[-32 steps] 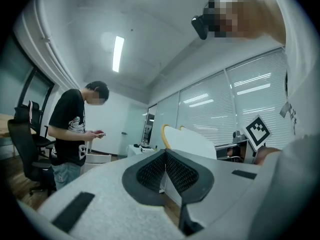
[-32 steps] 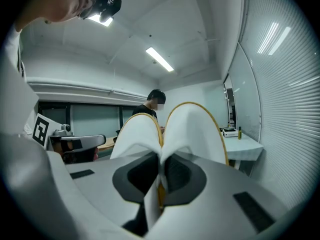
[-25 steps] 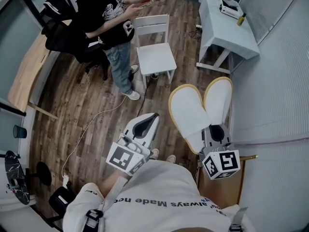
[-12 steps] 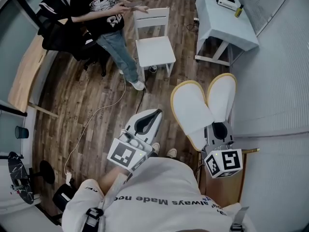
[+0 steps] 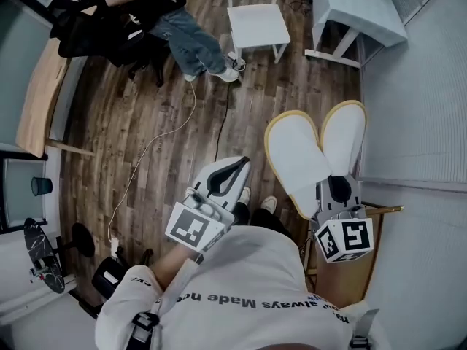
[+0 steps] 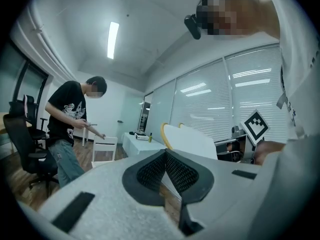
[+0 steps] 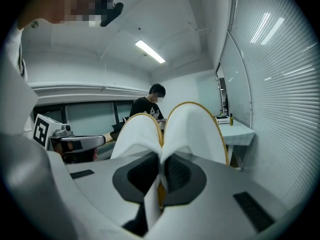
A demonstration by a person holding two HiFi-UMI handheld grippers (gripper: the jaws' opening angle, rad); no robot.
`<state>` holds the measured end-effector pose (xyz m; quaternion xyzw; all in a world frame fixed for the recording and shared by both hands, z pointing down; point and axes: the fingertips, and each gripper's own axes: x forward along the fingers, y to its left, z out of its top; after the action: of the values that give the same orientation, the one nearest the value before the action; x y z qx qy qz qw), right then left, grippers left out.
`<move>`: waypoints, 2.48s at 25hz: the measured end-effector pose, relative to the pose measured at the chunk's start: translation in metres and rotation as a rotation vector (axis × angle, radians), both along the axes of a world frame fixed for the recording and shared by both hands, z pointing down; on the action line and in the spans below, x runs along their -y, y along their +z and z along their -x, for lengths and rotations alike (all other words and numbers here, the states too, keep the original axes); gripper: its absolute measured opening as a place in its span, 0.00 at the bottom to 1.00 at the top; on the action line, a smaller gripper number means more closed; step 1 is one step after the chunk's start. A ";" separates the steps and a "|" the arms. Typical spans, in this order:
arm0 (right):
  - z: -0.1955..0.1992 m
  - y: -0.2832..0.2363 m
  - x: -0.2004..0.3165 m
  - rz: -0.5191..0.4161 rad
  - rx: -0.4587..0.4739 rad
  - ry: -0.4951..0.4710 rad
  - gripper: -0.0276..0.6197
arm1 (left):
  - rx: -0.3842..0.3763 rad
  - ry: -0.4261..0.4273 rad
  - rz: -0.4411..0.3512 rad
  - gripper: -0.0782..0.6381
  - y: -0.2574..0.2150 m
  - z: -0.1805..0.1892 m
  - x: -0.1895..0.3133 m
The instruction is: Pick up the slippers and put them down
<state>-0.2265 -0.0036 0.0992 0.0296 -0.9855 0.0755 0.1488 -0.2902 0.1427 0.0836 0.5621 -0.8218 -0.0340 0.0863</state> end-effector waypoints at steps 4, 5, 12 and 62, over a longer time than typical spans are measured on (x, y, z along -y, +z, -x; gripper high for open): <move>-0.008 0.017 0.003 0.014 -0.026 0.000 0.08 | -0.009 0.006 0.003 0.12 0.012 -0.004 0.004; -0.007 0.021 0.004 0.012 -0.029 -0.004 0.08 | -0.006 0.004 0.008 0.12 0.016 -0.002 0.006; -0.004 0.072 0.015 0.036 -0.064 -0.018 0.08 | -0.019 -0.013 0.036 0.12 0.064 0.007 0.019; 0.041 0.545 0.030 0.107 -0.340 0.018 0.08 | -0.144 0.122 0.261 0.12 0.517 0.042 0.051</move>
<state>-0.2679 -0.0338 0.6438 0.0427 -0.9405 0.1230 0.3138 -0.3322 0.0917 0.6007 0.5911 -0.7753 0.0380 0.2191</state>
